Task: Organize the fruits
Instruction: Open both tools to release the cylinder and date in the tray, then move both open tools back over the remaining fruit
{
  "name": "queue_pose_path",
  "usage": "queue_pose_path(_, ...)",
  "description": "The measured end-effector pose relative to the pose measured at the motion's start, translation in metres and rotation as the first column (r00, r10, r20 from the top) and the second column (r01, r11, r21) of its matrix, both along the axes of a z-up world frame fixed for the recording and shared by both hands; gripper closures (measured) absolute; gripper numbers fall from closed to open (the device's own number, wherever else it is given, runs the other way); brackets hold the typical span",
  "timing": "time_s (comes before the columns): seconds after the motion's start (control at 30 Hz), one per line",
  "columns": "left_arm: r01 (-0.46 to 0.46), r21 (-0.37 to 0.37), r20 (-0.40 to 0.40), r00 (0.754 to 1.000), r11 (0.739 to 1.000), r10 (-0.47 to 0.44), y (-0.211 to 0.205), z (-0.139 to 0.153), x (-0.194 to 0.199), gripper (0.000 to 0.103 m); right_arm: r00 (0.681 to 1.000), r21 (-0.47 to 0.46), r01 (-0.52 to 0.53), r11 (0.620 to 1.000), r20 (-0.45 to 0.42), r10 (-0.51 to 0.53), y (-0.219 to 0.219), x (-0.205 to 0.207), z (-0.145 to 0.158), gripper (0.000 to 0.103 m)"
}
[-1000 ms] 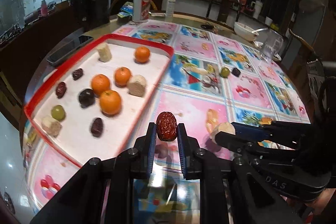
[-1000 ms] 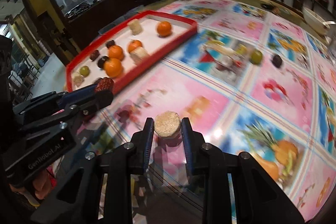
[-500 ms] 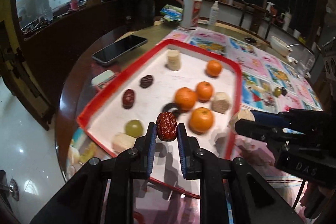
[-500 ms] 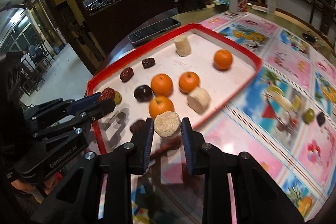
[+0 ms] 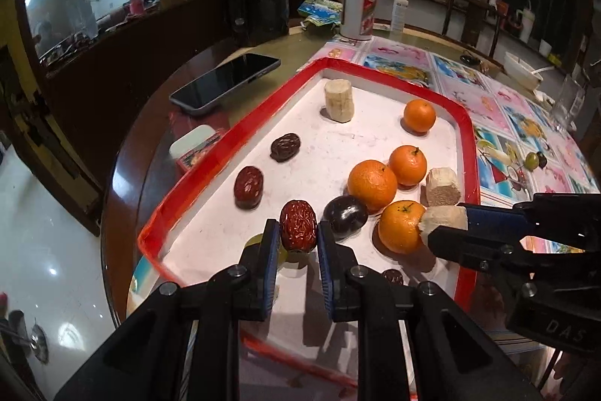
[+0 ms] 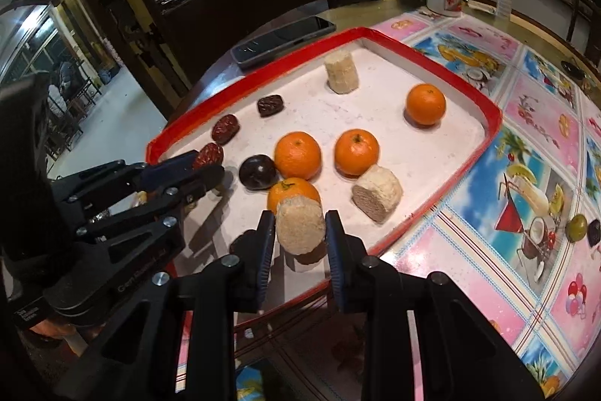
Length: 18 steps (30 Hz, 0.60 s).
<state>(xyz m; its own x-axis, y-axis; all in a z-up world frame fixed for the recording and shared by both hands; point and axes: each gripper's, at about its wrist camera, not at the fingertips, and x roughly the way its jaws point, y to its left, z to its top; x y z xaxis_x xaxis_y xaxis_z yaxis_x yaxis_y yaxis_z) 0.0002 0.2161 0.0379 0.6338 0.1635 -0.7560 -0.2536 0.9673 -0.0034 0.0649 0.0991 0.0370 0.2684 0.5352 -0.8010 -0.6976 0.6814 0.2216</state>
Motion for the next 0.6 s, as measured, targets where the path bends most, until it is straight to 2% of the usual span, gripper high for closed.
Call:
queue_pose_path(0.17,0.002,0.04,-0.002,1.0,0.999,-0.002,-0.0017,-0.0012,0.005,0.082,1.0,-0.022,0.004,1.0,-0.002,-0.004,-0.0004,0.003,-0.0057,0.07)
queue_pose_path(0.23,0.008,0.044,-0.005,1.0,0.999,-0.008,-0.0029,-0.0013,0.0062,0.069,1.0,-0.035,0.004,0.999,0.001,-0.003,0.0003,0.0032,-0.0069,0.07)
queue_pose_path(0.27,0.001,0.058,-0.009,1.0,0.998,0.0,-0.0041,-0.0015,0.007,0.057,1.0,-0.035,0.003,0.999,0.002,-0.002,0.0002,0.0039,-0.0073,0.07)
queue_pose_path(0.3,-0.013,0.074,-0.015,1.0,0.997,0.014,-0.0044,-0.0021,0.0073,0.052,1.0,-0.037,0.004,0.999,0.0,-0.004,0.0003,0.004,-0.0073,0.069)
queue_pose_path(0.6,-0.016,0.091,-0.029,0.999,0.996,0.018,-0.0043,-0.0021,0.0039,0.048,1.0,-0.062,-0.002,0.998,0.024,0.004,0.0031,-0.0012,-0.0035,0.06)
